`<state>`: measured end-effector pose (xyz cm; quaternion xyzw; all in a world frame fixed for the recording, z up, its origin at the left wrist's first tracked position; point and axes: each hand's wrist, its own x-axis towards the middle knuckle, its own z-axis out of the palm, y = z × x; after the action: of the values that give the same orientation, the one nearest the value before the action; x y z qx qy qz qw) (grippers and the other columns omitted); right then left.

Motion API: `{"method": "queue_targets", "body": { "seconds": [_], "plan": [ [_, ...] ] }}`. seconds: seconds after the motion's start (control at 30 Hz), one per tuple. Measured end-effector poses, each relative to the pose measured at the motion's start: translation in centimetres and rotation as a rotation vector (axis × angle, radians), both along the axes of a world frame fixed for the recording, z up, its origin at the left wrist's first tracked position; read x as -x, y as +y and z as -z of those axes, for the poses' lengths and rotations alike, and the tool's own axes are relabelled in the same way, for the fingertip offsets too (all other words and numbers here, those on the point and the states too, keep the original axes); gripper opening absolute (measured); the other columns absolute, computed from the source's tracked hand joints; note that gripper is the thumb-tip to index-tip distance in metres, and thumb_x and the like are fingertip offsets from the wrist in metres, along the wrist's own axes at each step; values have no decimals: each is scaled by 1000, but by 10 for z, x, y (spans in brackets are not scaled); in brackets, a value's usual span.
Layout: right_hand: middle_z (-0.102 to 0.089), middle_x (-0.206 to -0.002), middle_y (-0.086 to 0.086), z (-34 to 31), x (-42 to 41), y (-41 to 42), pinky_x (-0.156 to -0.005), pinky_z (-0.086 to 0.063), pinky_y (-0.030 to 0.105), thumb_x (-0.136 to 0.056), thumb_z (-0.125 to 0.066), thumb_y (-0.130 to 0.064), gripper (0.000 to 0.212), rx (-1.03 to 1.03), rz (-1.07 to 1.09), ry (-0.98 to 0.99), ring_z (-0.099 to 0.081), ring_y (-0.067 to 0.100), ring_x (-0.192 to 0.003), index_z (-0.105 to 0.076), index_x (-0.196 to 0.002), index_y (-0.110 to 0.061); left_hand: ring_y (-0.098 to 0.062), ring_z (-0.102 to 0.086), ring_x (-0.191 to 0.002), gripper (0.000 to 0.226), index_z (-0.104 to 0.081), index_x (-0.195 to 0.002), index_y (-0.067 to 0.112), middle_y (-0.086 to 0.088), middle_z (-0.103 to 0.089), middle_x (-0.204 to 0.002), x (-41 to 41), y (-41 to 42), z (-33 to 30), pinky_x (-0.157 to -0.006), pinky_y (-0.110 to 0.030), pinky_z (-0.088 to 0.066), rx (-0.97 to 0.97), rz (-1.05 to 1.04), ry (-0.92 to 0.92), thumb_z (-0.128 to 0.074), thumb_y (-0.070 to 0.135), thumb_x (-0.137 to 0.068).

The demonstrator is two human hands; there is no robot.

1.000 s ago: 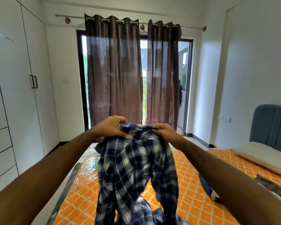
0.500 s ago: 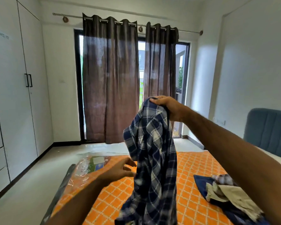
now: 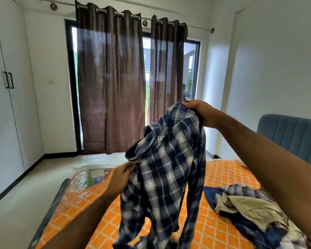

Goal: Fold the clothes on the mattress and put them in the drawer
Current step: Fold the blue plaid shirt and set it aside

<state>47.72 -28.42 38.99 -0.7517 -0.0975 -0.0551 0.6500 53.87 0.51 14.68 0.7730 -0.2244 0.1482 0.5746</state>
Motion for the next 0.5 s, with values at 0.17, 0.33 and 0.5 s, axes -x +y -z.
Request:
{"method": "queue_targets", "body": {
  "seconds": [0.17, 0.33, 0.5],
  "plan": [
    [-73, -70, 5, 8, -4, -19, -55, -59, 26, -105, -53, -21, 19, 73, 140, -33, -70, 18, -56, -68, -103, -10, 12, -59, -94, 25, -62, -104, 32, 18, -67, -104, -24, 33, -35, -81, -10, -42, -161, -66, -276, -55, 8, -101],
    [-74, -76, 7, -2, -2, -22, -60, -62, 28, -105, -53, -21, 19, 35, 136, -99, -71, 19, -61, -69, -107, -10, -14, -65, -103, 32, -65, -115, 18, -6, -66, -109, -27, 59, -71, -91, -27, -50, -235, 132, -104, -77, 30, -87],
    [-74, -82, 7, -21, -1, -20, -64, -62, 29, -105, -53, -21, 19, 28, 118, -176, -71, 20, -66, -70, -107, -13, -25, -65, -82, 45, -59, -101, -5, -19, -65, -90, -17, 78, -132, -78, -37, -55, -8, 248, 26, -86, 10, -68]
  ]
}}
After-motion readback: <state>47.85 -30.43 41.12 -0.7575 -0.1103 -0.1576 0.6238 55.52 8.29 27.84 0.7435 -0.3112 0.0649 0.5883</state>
